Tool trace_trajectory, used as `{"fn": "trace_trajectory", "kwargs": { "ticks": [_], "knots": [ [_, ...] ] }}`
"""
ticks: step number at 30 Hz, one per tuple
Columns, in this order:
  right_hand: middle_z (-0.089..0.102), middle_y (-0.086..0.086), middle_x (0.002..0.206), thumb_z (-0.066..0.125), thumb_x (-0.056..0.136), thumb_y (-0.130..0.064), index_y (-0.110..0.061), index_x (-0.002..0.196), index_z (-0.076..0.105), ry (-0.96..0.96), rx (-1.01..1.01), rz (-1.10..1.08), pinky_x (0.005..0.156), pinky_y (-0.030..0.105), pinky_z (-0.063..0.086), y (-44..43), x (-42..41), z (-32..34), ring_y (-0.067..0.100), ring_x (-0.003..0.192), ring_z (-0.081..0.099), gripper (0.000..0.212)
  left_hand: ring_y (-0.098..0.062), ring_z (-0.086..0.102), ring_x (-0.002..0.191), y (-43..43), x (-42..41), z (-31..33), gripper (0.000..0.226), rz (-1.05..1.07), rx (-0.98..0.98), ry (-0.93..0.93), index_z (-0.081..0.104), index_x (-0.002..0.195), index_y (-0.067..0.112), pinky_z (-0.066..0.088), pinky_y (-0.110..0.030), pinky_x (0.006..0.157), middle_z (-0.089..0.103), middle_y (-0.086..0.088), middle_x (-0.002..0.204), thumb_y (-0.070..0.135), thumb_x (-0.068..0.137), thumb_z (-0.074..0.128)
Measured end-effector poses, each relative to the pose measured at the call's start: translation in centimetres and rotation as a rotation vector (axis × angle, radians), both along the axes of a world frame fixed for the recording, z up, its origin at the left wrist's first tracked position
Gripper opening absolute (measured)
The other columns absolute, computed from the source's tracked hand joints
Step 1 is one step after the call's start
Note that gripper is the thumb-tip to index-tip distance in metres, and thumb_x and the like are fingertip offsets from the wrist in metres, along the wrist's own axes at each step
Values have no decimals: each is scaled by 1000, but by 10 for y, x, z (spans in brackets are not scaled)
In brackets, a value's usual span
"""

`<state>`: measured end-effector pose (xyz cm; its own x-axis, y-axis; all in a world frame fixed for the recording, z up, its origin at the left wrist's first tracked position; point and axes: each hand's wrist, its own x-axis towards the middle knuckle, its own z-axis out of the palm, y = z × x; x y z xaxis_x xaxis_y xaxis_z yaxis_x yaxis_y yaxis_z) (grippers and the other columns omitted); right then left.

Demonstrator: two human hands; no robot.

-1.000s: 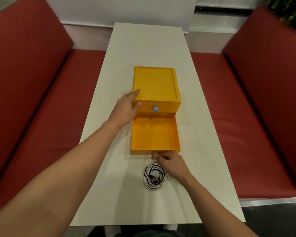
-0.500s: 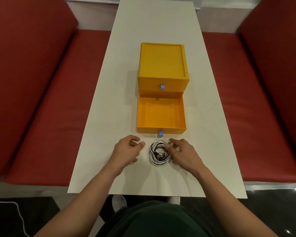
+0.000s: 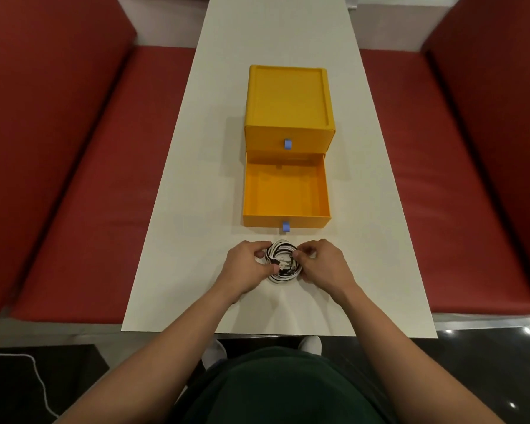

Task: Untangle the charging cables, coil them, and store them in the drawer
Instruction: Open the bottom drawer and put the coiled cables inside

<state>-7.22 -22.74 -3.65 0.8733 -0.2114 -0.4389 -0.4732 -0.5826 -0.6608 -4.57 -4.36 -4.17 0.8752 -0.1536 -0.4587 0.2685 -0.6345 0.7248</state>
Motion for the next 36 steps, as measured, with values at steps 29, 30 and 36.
{"fn": "trace_trajectory", "kwargs": {
  "ticks": [29,30,36],
  "knots": [
    [75,8,75,78,91,-15,-9,94,79,-126,517,-249,68,34,63,-21,-1,73,16,60,64,7,-23,78,93,1,5,61,58,161,-437,10,74,122,33,60,-47,93,79,2,107,1,75,87],
    [74,7,73,79,91,-15,-9,94,79,-154,526,-253,68,34,63,-22,7,80,16,60,64,7,-21,78,93,-1,13,71,59,156,-438,-12,72,123,32,61,-46,92,79,2,107,0,76,87],
    [73,-1,68,76,94,-18,-12,94,78,-279,455,-251,63,30,62,-24,68,98,10,56,66,6,-20,77,93,-14,82,99,60,113,-394,-96,72,123,33,63,-43,88,78,2,104,0,75,88]
  ]
}}
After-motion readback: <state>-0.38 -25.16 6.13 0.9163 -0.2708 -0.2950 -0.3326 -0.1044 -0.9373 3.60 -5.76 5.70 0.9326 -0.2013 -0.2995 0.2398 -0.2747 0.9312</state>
